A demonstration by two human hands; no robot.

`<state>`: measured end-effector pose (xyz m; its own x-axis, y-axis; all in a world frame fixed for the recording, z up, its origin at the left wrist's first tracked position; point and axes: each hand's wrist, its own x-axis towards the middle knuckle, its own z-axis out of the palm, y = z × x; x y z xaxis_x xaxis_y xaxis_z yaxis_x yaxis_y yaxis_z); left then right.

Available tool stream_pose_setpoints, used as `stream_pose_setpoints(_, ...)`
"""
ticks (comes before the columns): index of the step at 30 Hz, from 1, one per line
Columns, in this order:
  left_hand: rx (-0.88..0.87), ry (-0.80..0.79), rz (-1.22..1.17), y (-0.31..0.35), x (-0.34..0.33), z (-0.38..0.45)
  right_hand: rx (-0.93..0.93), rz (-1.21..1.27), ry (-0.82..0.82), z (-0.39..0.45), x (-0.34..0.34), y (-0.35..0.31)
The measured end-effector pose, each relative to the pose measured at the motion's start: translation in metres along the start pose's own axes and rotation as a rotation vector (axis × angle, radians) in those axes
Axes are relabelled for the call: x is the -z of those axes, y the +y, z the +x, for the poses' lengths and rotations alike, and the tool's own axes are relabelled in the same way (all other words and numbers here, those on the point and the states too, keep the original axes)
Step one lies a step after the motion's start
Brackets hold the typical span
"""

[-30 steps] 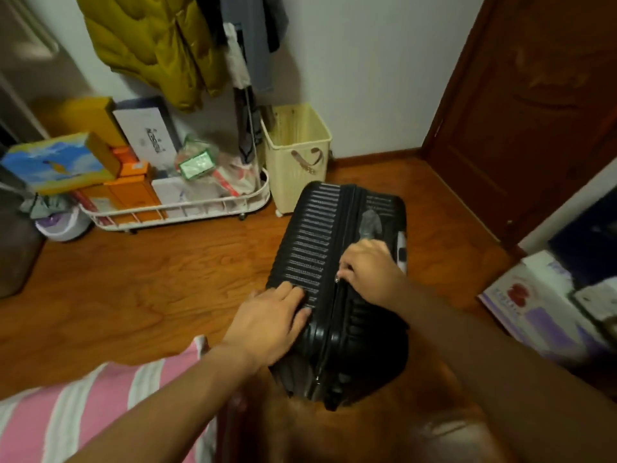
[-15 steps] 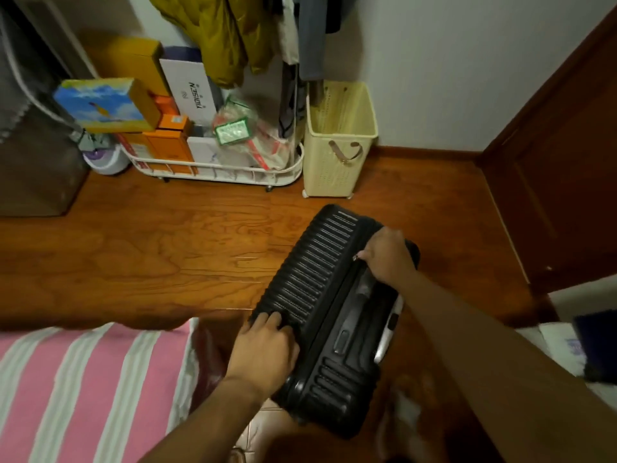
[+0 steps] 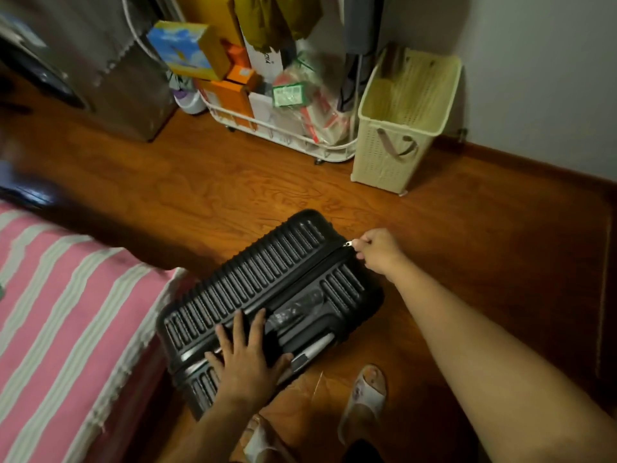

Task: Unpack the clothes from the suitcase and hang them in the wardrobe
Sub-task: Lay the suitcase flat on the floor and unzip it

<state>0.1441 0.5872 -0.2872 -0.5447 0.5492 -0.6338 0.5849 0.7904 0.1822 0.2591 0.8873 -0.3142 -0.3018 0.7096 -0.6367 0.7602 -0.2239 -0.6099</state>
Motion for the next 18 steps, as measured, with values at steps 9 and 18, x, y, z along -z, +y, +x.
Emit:
stream_pose_setpoints(9, -0.096, 0.028, 0.077, -0.018, 0.007, 0.023, -0.183, -0.036, -0.133, 0.065, 0.003, 0.062)
stream_pose_setpoints(18, -0.088, 0.022, 0.112, -0.017, 0.013, 0.032, -0.132, 0.113, -0.096, 0.048, 0.011, 0.07)
